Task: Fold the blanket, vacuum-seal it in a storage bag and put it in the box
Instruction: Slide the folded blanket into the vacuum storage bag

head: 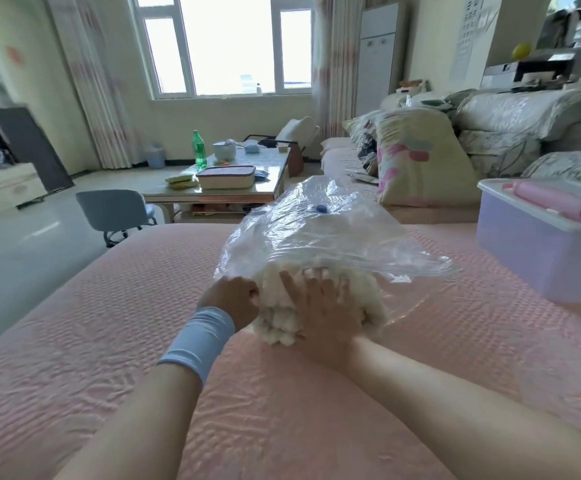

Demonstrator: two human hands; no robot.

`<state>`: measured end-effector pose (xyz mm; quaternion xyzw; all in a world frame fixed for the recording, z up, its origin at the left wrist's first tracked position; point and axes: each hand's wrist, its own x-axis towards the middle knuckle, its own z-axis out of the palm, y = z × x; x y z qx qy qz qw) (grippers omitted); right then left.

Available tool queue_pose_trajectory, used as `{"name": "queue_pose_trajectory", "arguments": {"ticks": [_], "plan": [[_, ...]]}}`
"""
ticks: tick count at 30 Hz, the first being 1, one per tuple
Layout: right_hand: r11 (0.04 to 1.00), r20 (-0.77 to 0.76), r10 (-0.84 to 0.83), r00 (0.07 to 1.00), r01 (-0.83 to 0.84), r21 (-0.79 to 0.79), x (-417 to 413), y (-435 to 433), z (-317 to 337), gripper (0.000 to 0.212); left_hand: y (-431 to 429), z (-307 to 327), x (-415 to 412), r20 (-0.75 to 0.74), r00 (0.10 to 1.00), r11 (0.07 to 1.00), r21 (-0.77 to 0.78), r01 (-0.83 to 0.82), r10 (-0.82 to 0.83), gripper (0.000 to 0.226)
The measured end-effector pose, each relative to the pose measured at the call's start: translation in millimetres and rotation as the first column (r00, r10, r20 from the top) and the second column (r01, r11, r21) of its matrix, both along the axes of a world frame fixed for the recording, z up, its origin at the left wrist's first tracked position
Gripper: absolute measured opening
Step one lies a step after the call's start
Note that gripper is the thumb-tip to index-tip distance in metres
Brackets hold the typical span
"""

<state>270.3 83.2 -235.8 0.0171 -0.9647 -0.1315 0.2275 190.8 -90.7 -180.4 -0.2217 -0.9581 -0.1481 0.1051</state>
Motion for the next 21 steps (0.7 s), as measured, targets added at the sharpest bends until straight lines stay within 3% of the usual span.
{"name": "queue_pose_trajectory", "arguments": {"ticks": [3, 7, 10, 13, 16, 18, 21], "plan": [[0.996, -0.032, 0.057, 0.998, -0.059, -0.060, -10, -5, -20, 0.110, 1, -13, -4, 0.148, 0.988, 0.998, 0.029, -0.048, 0.043, 0.021], [0.999, -0.058, 0.030, 0.998, -0.031, -0.016, -19, -5, -34, 0.120, 9, -12, -9, 0.177, 0.975, 0.959, 0.221, -0.175, 0.137, 0.023], [0.999, -0.115, 0.044, 0.992, -0.043, 0.013, -25, -2, -36, 0.120, 15, -16, -12, 0.461, 0.880, 0.868, 0.381, -0.318, 0.119, 0.044], [0.998, -0.149, 0.056, 0.987, -0.055, 0.009, -29, -2, -37, 0.120, 21, -14, -10, 0.639, 0.768, 0.692, 0.568, -0.446, -0.030, 0.066], [1.000, -0.181, 0.012, 0.983, -0.012, 0.003, -31, -1, -35, 0.115, 30, -10, -6, 0.591, 0.774, 0.416, 0.777, -0.472, -0.227, 0.047], [0.998, -0.191, -0.052, 0.980, 0.055, 0.013, -33, 3, -30, 0.111, 33, -7, -1, 0.558, 0.747, 0.331, 0.826, -0.457, -0.363, 0.036], [0.981, -0.221, -0.153, 0.963, 0.175, 0.082, -40, 17, -12, 0.101, 38, -9, 2, 0.518, 0.663, 0.282, 0.854, -0.437, -0.541, 0.071]]}}
